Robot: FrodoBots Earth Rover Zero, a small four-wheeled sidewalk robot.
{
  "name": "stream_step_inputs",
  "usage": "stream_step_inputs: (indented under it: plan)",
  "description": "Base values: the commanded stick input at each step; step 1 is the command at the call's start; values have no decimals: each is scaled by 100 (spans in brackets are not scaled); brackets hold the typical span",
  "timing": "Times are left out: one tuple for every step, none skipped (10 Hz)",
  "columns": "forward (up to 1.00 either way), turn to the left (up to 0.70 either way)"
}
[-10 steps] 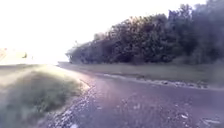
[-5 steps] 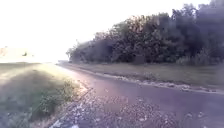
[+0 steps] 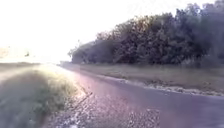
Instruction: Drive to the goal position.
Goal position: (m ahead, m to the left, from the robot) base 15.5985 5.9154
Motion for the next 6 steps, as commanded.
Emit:
stream_step_inputs:
  plan:
    - [70,14]
    - [70,14]
    - [70,14]
    - [70,14]
    - [70,14]
    - [70,0]
